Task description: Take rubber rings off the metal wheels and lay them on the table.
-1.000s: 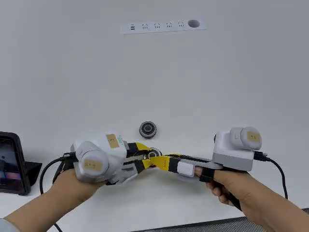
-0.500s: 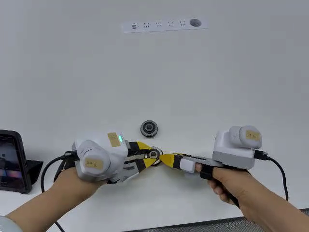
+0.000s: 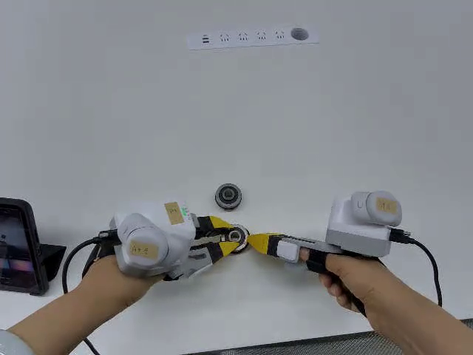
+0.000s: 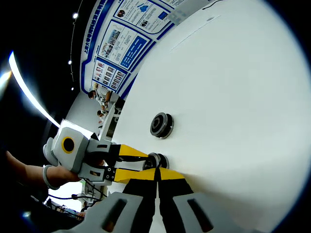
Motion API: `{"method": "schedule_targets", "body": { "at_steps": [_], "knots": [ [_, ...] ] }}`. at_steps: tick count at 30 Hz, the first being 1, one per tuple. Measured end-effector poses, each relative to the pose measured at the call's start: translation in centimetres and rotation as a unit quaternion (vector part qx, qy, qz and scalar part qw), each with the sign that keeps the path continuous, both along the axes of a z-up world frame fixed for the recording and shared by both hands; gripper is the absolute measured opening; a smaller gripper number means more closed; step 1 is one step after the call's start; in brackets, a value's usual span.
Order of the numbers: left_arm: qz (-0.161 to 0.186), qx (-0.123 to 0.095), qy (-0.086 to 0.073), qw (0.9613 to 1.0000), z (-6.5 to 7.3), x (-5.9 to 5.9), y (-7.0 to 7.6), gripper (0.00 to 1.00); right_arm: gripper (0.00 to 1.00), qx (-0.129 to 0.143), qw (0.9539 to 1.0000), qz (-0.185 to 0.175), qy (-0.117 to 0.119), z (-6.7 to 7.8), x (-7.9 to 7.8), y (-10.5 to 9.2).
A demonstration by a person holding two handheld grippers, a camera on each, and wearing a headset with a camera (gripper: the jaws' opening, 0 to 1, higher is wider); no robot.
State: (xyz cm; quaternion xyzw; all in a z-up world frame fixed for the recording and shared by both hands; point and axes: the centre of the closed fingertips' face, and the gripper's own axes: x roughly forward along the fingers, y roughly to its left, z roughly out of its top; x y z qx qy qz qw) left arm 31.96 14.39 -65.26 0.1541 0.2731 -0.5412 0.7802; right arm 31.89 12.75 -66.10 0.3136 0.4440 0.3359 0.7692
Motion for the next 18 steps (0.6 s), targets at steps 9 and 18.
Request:
{"method": "schedule_targets", "body": {
  "at_steps": [9,18],
  "knots": [
    [0.002,0.001,0.001,1.0,-0.03,0.01,0.04,0.13,0.01,-0.007,0.9997,0.003,-0.022,0.43,0.02,0.42],
    [0.002,0.002,0.001,1.0,-0.04,0.04,0.06,0.12,0.01,-0.005,0.9995,0.012,-0.029,0.79,0.03,0.86]
  ]
}}
